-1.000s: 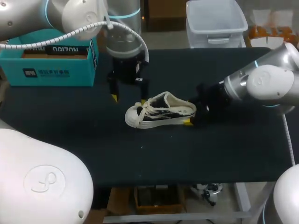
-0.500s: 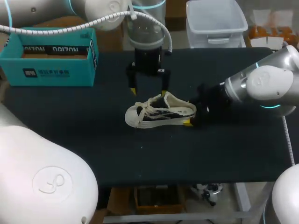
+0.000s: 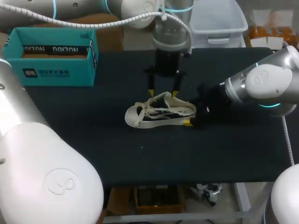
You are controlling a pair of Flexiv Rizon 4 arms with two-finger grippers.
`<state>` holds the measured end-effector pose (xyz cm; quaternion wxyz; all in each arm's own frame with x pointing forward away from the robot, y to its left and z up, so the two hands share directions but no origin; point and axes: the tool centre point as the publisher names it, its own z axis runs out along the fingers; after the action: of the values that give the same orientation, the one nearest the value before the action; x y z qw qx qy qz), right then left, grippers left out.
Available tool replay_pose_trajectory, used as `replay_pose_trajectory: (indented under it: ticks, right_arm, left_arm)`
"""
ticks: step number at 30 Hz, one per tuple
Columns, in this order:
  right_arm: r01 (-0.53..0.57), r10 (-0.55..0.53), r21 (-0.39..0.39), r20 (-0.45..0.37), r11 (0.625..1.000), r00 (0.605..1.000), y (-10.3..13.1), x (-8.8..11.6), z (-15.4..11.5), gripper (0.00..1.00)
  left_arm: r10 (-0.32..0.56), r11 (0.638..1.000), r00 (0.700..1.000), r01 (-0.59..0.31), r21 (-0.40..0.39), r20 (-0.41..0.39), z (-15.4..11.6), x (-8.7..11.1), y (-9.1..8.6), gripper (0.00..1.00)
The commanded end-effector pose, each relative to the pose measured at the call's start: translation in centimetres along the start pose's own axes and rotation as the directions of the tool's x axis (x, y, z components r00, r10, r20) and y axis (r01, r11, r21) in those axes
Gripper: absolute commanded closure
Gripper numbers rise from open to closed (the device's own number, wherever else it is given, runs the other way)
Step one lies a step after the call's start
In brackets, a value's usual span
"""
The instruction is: Open the shoe tongue, take the insole out of the shoe, put the insole back into the shoe, and pack the shoe into the shoebox
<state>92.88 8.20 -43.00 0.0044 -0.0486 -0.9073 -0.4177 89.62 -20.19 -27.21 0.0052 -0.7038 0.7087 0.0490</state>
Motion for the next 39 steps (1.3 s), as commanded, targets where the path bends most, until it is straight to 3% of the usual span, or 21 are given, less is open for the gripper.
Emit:
replay_pose_trajectory:
  ticks: [1, 5, 10, 14, 16, 21, 27, 35, 39]
  right_arm:
    - [0.000, 0.000, -0.002, 0.000, 1.000, 1.000, -0.4, 0.2, 0.3, 1.00]
    - [0.000, 0.000, -0.002, 0.000, 1.000, 1.000, -0.4, 0.2, 0.3, 1.00]
    - [0.000, 0.000, -0.002, 0.000, 1.000, 1.000, -0.4, 0.2, 0.3, 1.00]
    - [0.000, 0.000, -0.002, 0.000, 1.000, 1.000, -0.4, 0.2, 0.3, 1.00]
    - [0.000, 0.000, -0.002, 0.000, 1.000, 1.000, -0.4, 0.2, 0.3, 1.00]
    - [0.000, 0.000, -0.002, 0.000, 1.000, 1.000, -0.4, 0.2, 0.3, 1.00]
    - [0.000, 0.000, -0.002, 0.000, 1.000, 1.000, -0.4, 0.2, 0.3, 1.00]
    - [0.000, 0.000, -0.002, 0.000, 1.000, 1.000, -0.4, 0.2, 0.3, 1.00]
    - [0.000, 0.000, -0.002, 0.000, 1.000, 1.000, -0.4, 0.2, 0.3, 1.00]
  left_arm:
    - [-0.005, 0.998, 0.991, 0.013, -0.065, 0.131, 1.4, 1.3, -1.1, 0.37]
    - [-0.013, 0.995, 0.990, 0.027, -0.094, 0.143, 2.1, 1.3, -1.1, 0.54]
    - [-0.031, 0.994, 0.985, 0.048, -0.102, 0.169, 3.0, 1.3, -1.1, 0.58]
    - [-0.037, 0.993, 0.984, 0.056, -0.107, 0.173, 3.4, 1.0, -0.9, 0.77]
    - [-0.034, 0.992, 0.985, 0.053, -0.113, 0.168, 3.5, 0.6, -0.5, 1.00]
    - [-0.040, 0.994, 0.991, 0.053, -0.095, 0.127, 3.3, -1.0, 0.8, 1.00]
    - [-0.052, 0.996, 0.998, 0.054, -0.067, 0.030, 3.2, -4.5, 2.0, 1.00]
    - [-0.082, 0.996, 0.990, 0.079, -0.032, -0.117, 4.0, -8.9, 1.8, 1.00]
    - [-0.080, 0.996, 0.980, 0.072, -0.051, -0.180, 4.7, -10.4, 1.2, 1.00]
